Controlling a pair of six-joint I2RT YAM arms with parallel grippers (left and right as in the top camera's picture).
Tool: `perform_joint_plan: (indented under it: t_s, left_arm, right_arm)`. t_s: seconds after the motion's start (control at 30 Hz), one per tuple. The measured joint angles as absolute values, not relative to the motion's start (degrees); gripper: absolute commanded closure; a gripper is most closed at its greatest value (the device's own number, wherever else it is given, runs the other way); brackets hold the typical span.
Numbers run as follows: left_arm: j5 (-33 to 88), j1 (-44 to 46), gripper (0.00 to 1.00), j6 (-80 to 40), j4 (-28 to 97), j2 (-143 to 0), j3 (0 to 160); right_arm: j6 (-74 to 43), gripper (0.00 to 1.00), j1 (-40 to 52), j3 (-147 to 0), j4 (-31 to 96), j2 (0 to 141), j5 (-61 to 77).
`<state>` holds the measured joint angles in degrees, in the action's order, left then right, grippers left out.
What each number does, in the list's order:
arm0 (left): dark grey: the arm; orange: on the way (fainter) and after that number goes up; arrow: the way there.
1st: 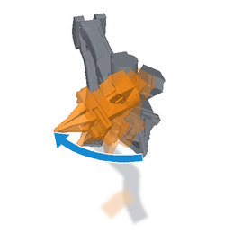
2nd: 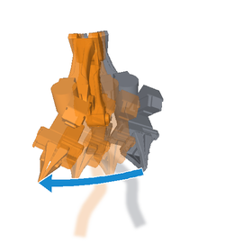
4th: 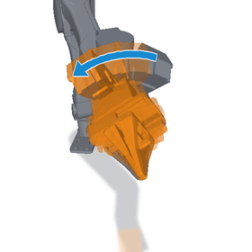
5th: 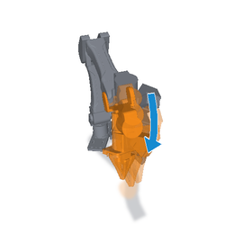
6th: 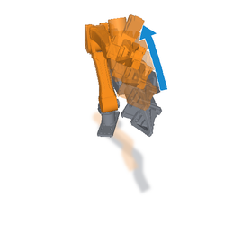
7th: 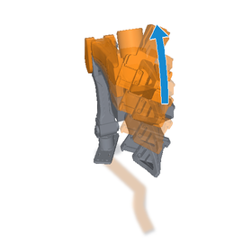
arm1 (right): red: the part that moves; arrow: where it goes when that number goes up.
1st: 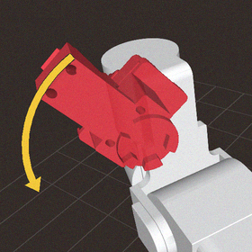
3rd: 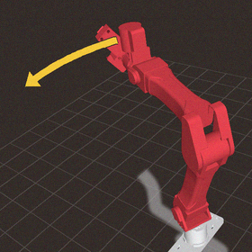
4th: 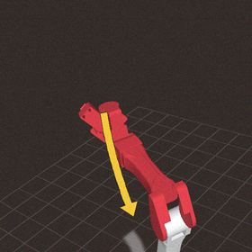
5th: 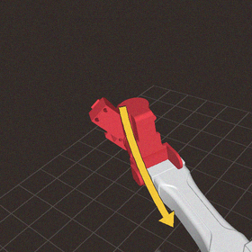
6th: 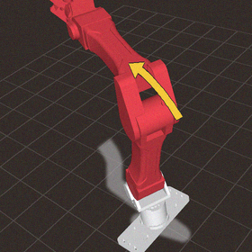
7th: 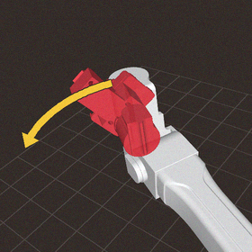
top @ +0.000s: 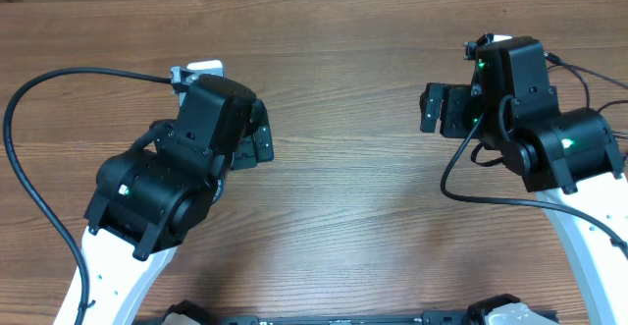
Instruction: Untangle cables
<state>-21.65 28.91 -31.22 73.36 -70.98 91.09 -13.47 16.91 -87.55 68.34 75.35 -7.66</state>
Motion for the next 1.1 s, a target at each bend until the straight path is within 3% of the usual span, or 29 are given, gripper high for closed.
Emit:
perform_joint_plan:
  t_s: [0.2, 0.37, 0.47, 0.63, 1.1]
  left_arm:
    - [-24.45, 28.82, 0.00, -37.26, 68.27, -70.32, 89.95]
    - [-29.10, 25.93, 0.01, -40.60, 46.04, -61.60, 78.81]
    - [-27.00, 20.47, 0.01, -39.97, 27.97, -54.68, 66.54]
    - [-20.10, 12.14, 0.00, -36.16, 9.58, -47.29, 53.12]
    - [-20.60, 4.69, 0.01, -32.60, 5.52, -28.60, 43.59]
  right_arm:
    - [-13.47, 0.00, 16.91, -87.55, 68.31, 75.35, -7.70]
    - [-13.47, 0.00, 16.91, -87.55, 68.38, 75.35, -7.66]
    - [-13.47, 0.00, 16.91, -87.55, 68.29, 75.35, -7.70]
    - [-13.47, 0.00, 16.93, -87.55, 68.25, 75.35, -7.66]
    - [-13.50, 0.00, 16.91, -87.55, 68.25, 75.35, -7.68]
